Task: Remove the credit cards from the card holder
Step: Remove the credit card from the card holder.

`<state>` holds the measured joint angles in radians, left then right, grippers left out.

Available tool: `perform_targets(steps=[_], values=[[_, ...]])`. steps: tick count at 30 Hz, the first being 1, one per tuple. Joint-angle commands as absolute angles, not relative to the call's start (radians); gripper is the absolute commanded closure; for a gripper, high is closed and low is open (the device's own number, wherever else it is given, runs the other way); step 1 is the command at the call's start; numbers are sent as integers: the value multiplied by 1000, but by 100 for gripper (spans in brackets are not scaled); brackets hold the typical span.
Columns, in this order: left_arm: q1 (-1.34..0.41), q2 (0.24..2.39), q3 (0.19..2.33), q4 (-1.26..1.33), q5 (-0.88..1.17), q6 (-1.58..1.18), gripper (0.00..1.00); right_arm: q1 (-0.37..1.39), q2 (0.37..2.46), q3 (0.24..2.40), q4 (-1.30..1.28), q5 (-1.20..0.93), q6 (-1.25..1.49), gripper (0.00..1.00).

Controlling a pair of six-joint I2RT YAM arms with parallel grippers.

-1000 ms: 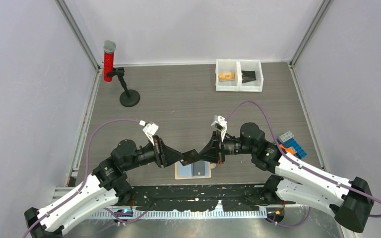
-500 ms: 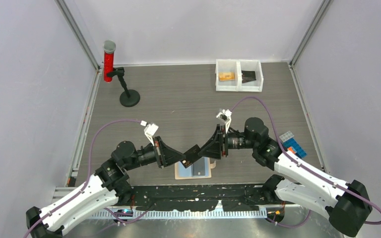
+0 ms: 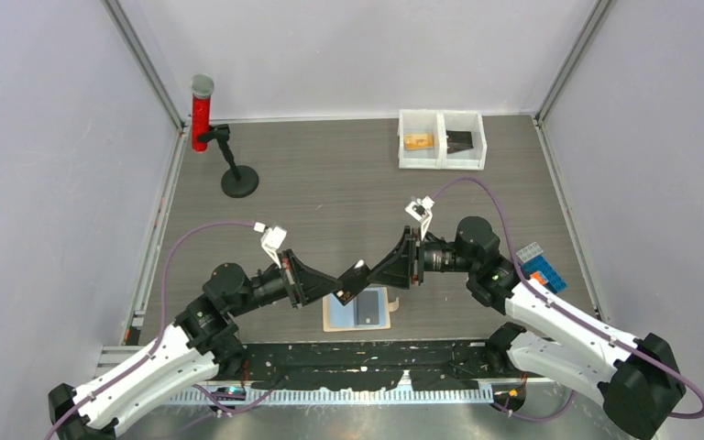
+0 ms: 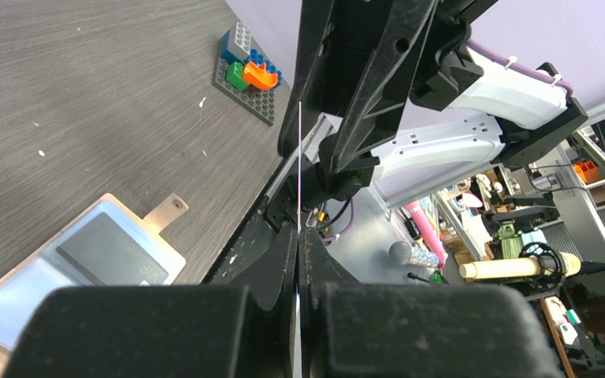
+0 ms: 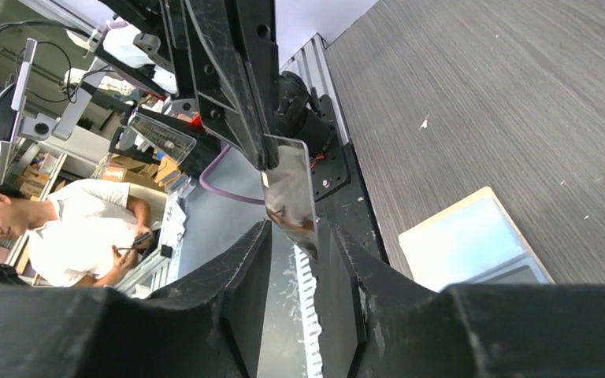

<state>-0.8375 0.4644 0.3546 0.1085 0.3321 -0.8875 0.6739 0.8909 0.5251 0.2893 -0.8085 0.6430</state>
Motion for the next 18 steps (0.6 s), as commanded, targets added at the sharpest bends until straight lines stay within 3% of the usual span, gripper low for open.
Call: perform_targets(steps=[1, 3, 5, 6, 8, 12, 13, 18], values=[[-836, 462, 348, 200, 306, -899, 100, 670, 908, 496, 401, -830, 691, 60], [-836, 471, 345, 221, 309, -904, 100, 670, 915, 490, 417, -828, 699, 62], [-836, 479, 346, 230, 311, -905, 100, 670, 920, 488, 428, -827, 701, 72], [-836, 481, 347, 230, 311, -904, 100, 670, 918, 487, 438, -825, 702, 83], [-836, 482, 347, 221, 304, -904, 100, 669, 909, 483, 450, -809, 705, 93], [-836, 466, 350, 143, 260, -889, 98, 656, 891, 483, 459, -768, 706, 95], [-836, 462, 354, 116, 249, -882, 91, 647, 890, 487, 459, -765, 705, 95], [-836, 443, 400, -49, 183, -841, 34, 589, 904, 513, 457, -769, 710, 95]])
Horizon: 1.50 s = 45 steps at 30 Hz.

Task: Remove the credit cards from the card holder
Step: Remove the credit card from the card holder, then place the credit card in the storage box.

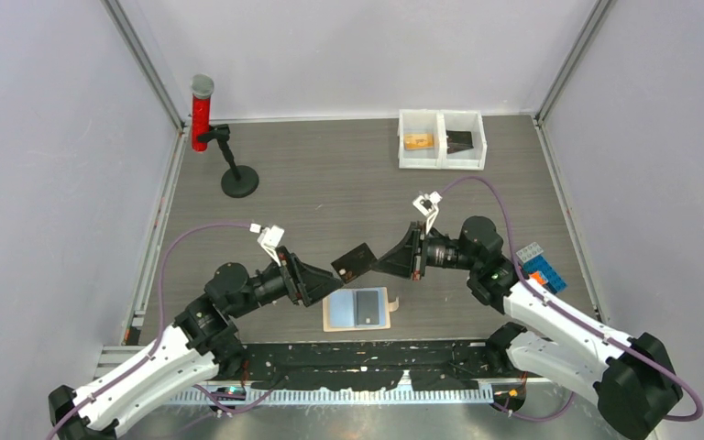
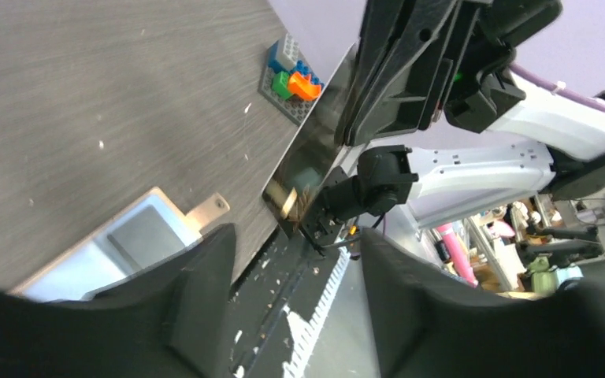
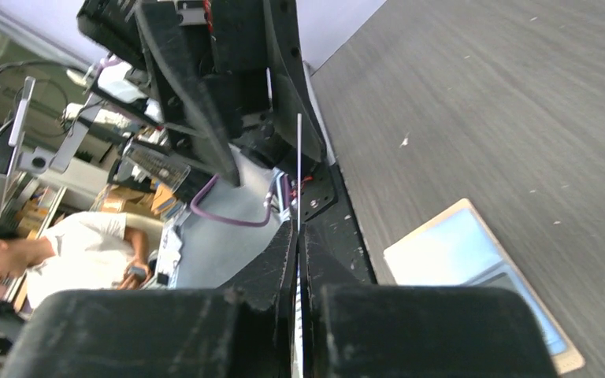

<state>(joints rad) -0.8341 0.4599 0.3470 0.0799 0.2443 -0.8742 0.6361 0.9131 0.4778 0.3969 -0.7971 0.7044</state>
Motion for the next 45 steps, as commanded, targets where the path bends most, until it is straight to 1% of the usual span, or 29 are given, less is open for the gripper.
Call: perform_targets(steps=[1, 2, 3, 5, 7, 12, 15, 19, 22, 26, 31, 36, 42, 45], values=[[-836, 439, 411, -84, 170, -831, 24, 578, 914, 525, 456, -771, 710, 95], [-836, 438, 427, -116, 154, -819, 16, 553, 919, 531, 451, -775, 710, 95], [-836, 437, 437, -151, 148, -802, 11, 538, 932, 545, 450, -776, 709, 95], [-837, 436, 469, -213, 129, -775, 4, 491, 958, 573, 408, -774, 696, 95], [-836, 436, 500, -278, 115, -743, 1, 438, 999, 623, 335, -754, 660, 95], [-836, 421, 589, -449, 58, -661, 1, 268, 1119, 767, 223, -681, 594, 95], [-836, 409, 642, -540, 21, -613, 1, 171, 1231, 856, 146, -605, 536, 95], [-836, 398, 708, -638, 19, -554, 1, 64, 1384, 1039, 46, -523, 474, 95], [-836, 384, 729, -694, 9, -513, 1, 3, 1496, 1141, -42, -427, 434, 95], [-836, 366, 711, -695, -22, -479, 1, -37, 1625, 1324, -174, -282, 392, 95], [-836, 384, 699, -702, -24, -439, 1, -54, 1806, 1585, -305, -209, 317, 95], [-836, 417, 699, -700, -5, -425, 1, -83, 1971, 1788, -424, -226, 282, 95], [-836, 453, 724, -717, -11, -408, 1, -100, 2138, 1986, -471, -273, 269, 95], [-836, 469, 738, -720, -36, -399, 1, -103, 2213, 2039, -463, -333, 268, 95]])
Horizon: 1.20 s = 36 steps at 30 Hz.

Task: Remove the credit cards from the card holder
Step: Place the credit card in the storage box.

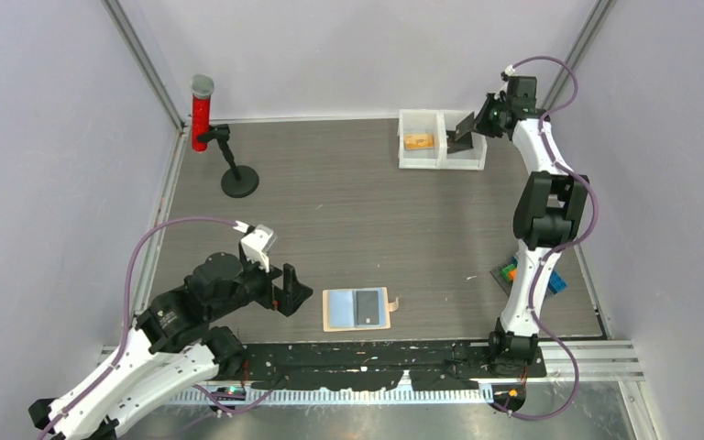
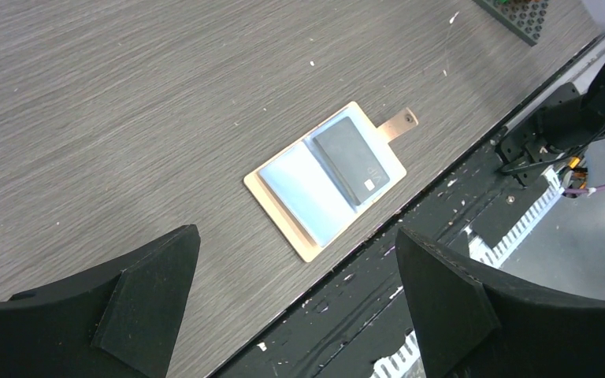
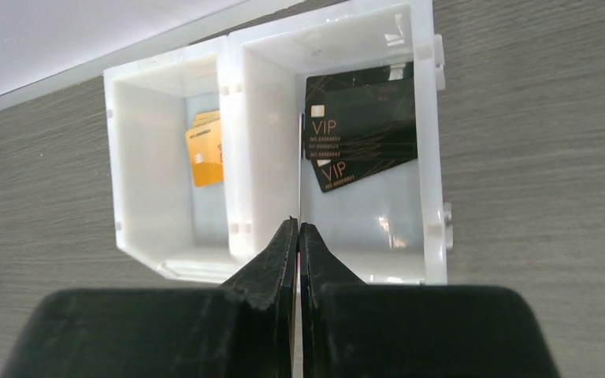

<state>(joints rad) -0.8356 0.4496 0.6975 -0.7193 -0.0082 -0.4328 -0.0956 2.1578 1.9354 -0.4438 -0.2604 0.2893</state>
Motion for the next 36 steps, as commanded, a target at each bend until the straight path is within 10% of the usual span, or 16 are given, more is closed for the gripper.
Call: perform_targets(steps=[1, 20, 36], values=[[-836, 474, 745, -718, -47, -394, 1, -103, 2242, 2066, -462, -343, 266, 95], [-836, 631, 834, -650, -72, -353, 1, -109, 2478, 2231, -409, -480, 264, 94], [-836, 659, 857, -652, -91, -330, 1, -124, 2464, 2272, -389, -395, 306, 73]])
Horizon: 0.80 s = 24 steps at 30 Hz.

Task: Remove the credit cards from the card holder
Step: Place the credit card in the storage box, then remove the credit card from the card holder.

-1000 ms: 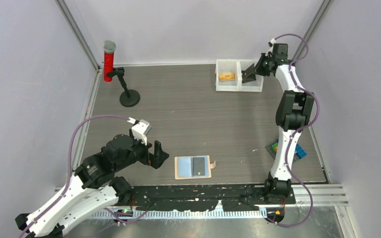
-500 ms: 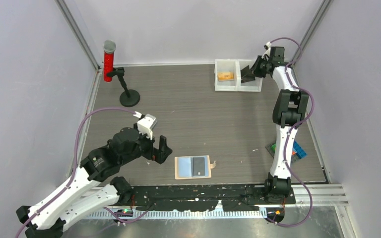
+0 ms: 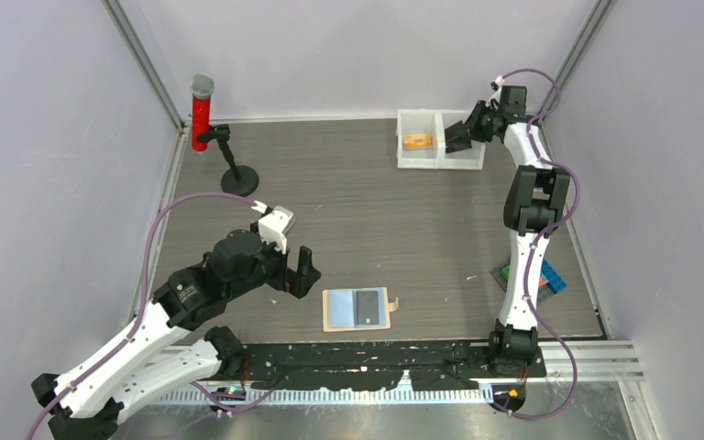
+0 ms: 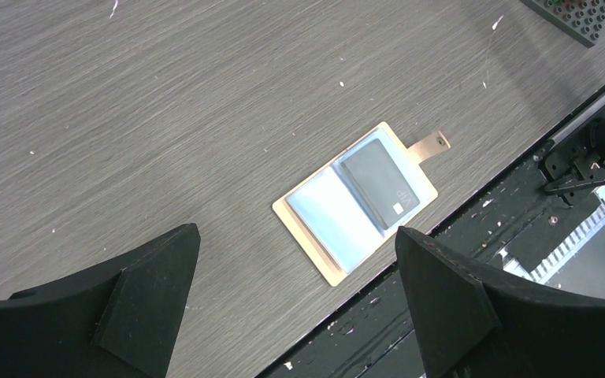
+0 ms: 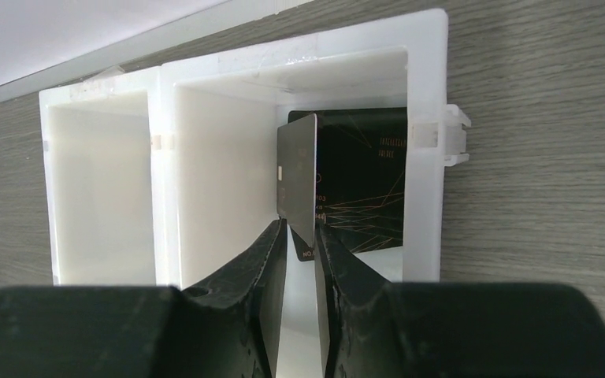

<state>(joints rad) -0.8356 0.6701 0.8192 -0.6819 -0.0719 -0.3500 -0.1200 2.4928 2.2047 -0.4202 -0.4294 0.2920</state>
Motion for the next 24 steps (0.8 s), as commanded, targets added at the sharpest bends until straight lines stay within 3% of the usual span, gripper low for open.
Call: perform_targets(steps=[1, 14, 24], values=[[-836, 656, 854, -654, -93, -331, 1, -124, 2458, 2274, -388, -391, 306, 72], [-836, 609, 822, -683, -144, -388, 1, -103, 2307, 2247, -507, -219, 284, 55], [-836, 563, 742, -706, -217, -498, 1, 18, 2038, 1879, -455, -155, 318, 54]])
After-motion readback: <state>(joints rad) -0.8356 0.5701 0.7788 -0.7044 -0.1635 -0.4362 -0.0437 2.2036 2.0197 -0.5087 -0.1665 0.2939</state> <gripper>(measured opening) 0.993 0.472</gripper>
